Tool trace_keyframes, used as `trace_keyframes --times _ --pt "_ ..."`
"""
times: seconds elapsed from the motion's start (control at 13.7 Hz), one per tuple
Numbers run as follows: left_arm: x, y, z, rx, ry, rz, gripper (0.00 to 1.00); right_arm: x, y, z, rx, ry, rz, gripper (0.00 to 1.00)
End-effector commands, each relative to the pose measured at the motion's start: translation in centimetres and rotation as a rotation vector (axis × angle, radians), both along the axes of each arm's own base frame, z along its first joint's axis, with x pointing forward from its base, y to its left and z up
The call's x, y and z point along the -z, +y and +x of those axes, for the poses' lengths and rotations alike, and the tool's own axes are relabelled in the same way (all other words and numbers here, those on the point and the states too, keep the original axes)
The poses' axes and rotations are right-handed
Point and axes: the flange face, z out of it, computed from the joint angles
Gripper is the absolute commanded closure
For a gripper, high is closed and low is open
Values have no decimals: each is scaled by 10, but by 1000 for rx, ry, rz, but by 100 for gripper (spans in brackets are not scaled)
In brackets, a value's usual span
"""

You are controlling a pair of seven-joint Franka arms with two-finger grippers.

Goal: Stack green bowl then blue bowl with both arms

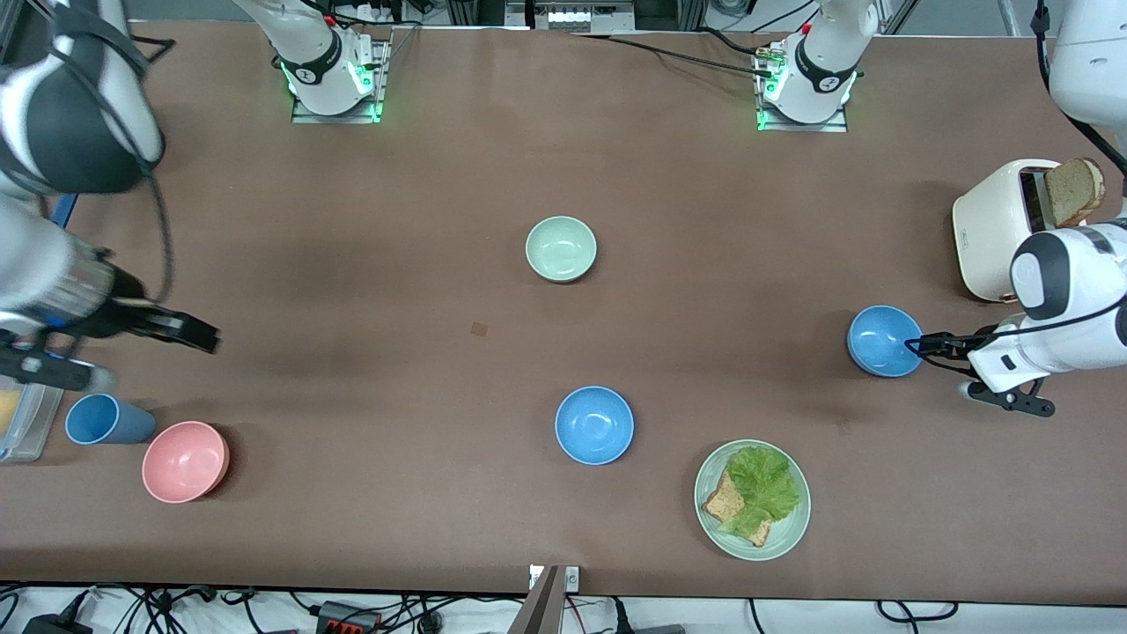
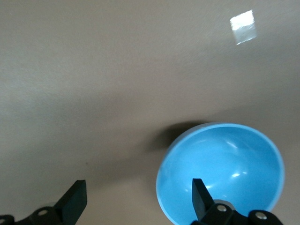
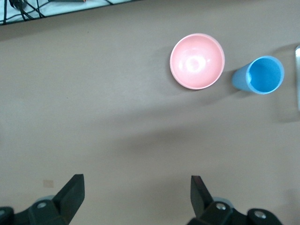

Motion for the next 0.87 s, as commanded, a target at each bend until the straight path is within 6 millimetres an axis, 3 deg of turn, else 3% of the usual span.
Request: trace_keyframes --times 0.0,0.15,0.29,0.51,0.8 --pt "-1 -1 -11 30 -10 10 2 -23 -50 -15 -42 -10 33 0" --pt "12 -4 -18 31 -11 6 6 -40 -71 -23 -100 -33 23 0" --pt "17 3 -23 17 -13 4 14 -44 -73 -33 -113 -30 32 0" --pt "21 1 -27 8 -2 2 35 -52 -66 -47 -118 -32 30 0" --pt "27 -4 -33 6 13 -7 45 -50 -73 -52 -121 -22 21 0"
